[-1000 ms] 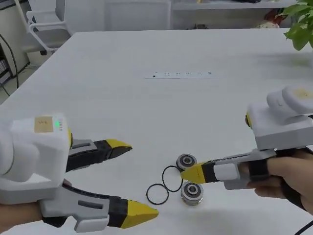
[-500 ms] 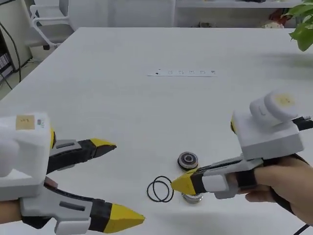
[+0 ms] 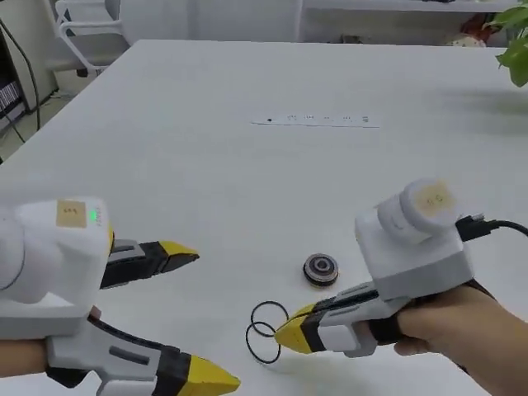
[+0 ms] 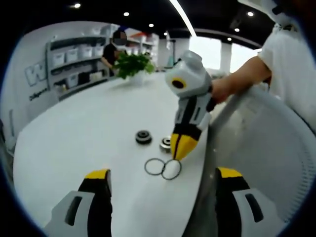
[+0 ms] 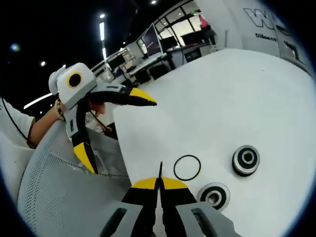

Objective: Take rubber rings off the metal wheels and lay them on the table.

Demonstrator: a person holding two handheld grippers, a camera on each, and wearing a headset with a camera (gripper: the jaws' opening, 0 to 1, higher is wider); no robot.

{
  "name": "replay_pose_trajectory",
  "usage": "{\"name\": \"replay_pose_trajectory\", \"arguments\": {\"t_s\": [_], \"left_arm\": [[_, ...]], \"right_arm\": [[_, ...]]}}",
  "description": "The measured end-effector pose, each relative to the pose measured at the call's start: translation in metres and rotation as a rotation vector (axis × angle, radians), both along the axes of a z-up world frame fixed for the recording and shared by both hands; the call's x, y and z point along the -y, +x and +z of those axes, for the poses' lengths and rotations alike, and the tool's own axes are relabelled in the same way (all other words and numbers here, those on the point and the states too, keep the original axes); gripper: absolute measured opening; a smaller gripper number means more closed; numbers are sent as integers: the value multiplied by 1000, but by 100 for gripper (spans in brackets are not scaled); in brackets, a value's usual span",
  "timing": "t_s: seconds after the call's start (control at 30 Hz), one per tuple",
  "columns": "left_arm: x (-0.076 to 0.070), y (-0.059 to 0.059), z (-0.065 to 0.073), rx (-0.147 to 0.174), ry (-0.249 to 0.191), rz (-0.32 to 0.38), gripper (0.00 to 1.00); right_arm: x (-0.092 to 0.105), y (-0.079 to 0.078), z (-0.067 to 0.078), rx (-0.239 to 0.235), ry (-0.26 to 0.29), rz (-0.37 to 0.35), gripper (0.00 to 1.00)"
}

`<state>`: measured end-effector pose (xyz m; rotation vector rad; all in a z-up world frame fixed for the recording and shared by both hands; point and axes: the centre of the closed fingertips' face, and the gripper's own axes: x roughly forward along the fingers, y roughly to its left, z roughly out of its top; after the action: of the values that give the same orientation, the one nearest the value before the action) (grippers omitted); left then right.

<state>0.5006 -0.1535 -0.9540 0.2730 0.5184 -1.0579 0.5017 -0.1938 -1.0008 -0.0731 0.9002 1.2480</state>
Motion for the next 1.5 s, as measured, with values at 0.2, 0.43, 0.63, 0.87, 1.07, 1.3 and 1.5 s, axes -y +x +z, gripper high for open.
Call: {"name": "replay_pose_trajectory", "arguments": {"t_s": [0.2, 0.43, 0.63, 0.87, 1.07, 1.3, 1.5], "left_arm": [[1, -3, -4, 1, 23, -19, 87], [1, -6, -8, -4, 52, -41, 87], [1, -6, -7, -1, 50, -41, 86], [2, -7, -7, 2, 54, -48, 86], [2, -8, -9, -1, 61, -52, 86], [3, -9, -8, 1, 57, -56, 87], [4, -10, -7, -2, 48, -57, 87]], "right_arm": [[9, 10, -11, 41, -61, -22, 0], [11, 16, -15, 66, -95, -43, 0], [4, 19, -15, 85, -104, -37, 0], [6, 28, -15, 101, -121, -68, 0], [9, 27, -19, 101, -144, -68, 3], [10, 29, -13, 146, -149, -54, 6], [-2, 39, 19, 215, -41, -52, 11]]}}
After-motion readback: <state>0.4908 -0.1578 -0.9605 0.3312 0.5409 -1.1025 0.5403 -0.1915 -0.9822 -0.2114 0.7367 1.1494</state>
